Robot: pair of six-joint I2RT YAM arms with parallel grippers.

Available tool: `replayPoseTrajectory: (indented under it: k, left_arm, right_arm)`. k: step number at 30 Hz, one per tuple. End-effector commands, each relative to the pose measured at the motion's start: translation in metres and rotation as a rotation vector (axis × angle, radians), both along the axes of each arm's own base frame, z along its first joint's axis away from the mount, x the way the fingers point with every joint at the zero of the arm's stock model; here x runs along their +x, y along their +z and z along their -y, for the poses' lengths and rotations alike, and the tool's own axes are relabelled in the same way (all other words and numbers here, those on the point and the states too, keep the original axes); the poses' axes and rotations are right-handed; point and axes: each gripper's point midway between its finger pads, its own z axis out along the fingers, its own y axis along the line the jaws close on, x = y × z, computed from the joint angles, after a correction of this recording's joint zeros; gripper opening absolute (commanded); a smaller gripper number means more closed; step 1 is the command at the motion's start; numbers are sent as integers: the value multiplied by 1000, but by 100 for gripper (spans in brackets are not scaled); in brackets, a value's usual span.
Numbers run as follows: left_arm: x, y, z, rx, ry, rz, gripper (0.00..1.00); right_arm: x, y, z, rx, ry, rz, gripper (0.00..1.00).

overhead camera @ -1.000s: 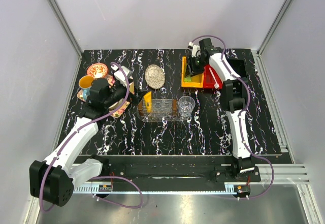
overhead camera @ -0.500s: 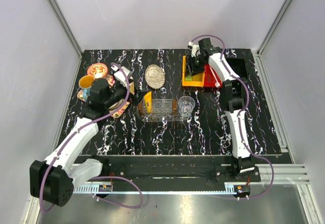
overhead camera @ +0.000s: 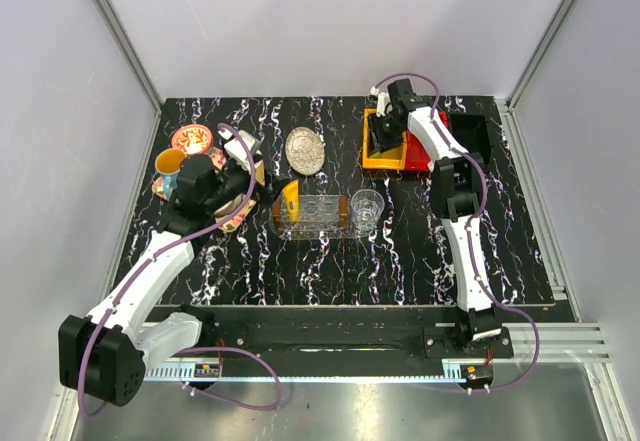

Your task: Prepare toiletry sets of a toothbrush and toothpaste on the tray

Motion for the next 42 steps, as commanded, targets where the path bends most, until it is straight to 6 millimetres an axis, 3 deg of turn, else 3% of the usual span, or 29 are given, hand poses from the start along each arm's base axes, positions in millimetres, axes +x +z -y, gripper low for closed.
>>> replayPoseTrajectory:
  k: [1,10,23,27,37,42]
  left_arm:
    - [4,13,0,-7,-6,63,99]
    - [3,14,0,-3,-7,71,99]
    - [2,12,0,-9,-11,67,99]
    - [2,12,0,-8,-9,67,99]
    - [6,15,1,-5,-11,70,99]
    - [7,20,2,-8,-17,76,99]
  right_arm:
    - [-5,-21,15,-92,-15,-35,40]
    - [0,10,8,-56,-15,5,18]
    - [3,54,3,4,-74,49,2]
    - [3,69,2,29,-107,57,0]
    - [4,136,7,49,-140,176,0]
    - [-5,153,6,62,-132,181,0]
